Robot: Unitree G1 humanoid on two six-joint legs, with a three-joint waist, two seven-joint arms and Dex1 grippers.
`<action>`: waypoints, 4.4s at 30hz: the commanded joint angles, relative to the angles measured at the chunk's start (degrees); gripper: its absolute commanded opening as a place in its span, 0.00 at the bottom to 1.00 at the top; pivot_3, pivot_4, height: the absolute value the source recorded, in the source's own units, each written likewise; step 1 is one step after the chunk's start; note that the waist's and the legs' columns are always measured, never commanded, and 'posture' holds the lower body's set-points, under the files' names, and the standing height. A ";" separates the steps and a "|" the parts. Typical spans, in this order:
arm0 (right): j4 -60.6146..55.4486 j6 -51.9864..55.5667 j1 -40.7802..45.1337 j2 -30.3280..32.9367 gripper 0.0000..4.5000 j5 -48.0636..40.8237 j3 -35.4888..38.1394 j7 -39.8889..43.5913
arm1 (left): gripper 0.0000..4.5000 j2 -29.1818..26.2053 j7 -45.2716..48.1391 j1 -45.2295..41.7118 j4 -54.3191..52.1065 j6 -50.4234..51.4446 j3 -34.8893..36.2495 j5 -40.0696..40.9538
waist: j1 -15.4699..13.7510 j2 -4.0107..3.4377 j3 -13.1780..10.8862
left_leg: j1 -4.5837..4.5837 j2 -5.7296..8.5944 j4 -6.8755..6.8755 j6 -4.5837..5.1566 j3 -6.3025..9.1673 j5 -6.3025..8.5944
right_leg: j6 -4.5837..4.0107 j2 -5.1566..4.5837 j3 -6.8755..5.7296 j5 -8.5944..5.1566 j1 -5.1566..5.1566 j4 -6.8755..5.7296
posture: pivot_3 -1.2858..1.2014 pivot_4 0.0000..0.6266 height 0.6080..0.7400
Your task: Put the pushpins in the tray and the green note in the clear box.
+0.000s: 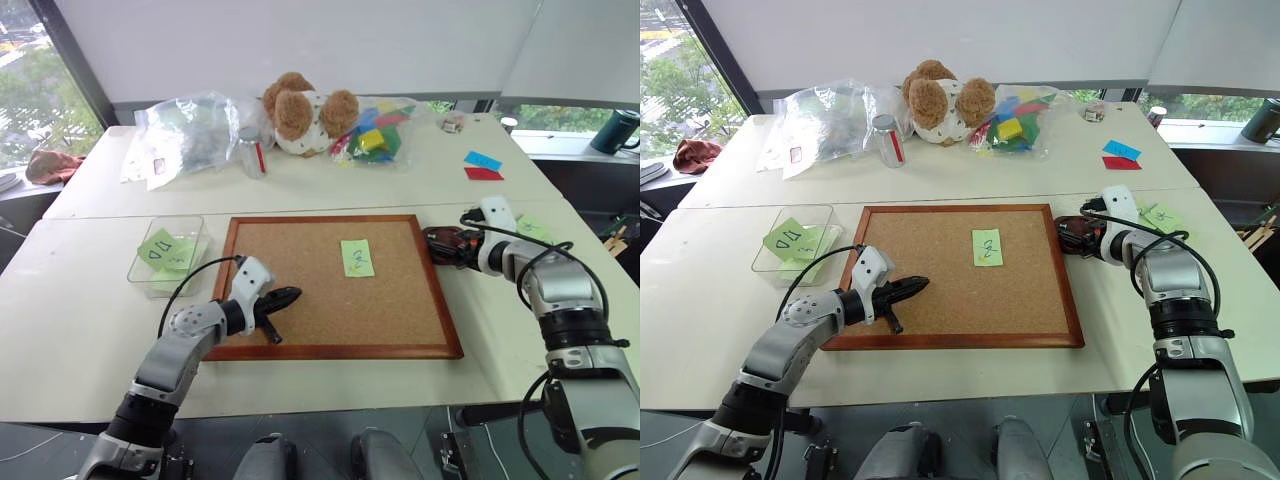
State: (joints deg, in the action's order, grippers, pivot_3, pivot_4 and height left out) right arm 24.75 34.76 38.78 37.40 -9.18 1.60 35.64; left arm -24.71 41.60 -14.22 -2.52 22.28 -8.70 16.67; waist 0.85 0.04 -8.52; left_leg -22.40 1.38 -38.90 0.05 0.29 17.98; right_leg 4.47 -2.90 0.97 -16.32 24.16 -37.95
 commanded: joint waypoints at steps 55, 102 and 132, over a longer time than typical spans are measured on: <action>-33.51 11.12 -4.20 -9.42 0.01 -4.91 -10.98 5.06 | 0.00 -0.51 -0.66 3.11 2.58 2.51 -1.11 -1.94 | -0.06 -0.01 0.00 | -0.02 0.00 0.04 0.00 0.01 0.00 | 0.00 -0.01 -0.01 0.00 0.08 0.00 | 0.52 0.24 1.00; -45.68 7.80 1.62 -1.14 0.00 -6.81 -16.99 14.63 | 0.33 22.45 -15.27 -19.90 8.35 39.68 23.00 39.61 | -0.24 0.25 -0.15 | -0.33 0.02 -0.15 -0.37 0.08 -0.20 | 0.03 0.05 -0.08 0.01 0.22 0.15 | 0.52 0.24 1.00; -49.10 18.52 5.03 1.40 0.00 -11.82 -5.72 9.74 | 0.01 21.64 -16.61 -17.48 9.64 34.98 22.42 38.59 | -0.37 0.25 -0.15 | -0.34 0.03 -0.16 -0.37 0.08 -0.20 | 0.03 0.04 -0.07 0.01 0.21 0.16 | 0.52 0.24 1.00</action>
State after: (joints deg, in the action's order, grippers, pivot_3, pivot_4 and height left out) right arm -22.90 52.93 42.68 37.92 -20.07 -6.25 45.82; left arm -3.15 24.87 -31.38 7.73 58.33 12.83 55.18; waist 0.49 0.29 -8.67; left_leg -22.75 1.41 -39.06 -0.32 0.37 17.78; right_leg 4.49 -2.86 0.90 -16.31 24.37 -37.79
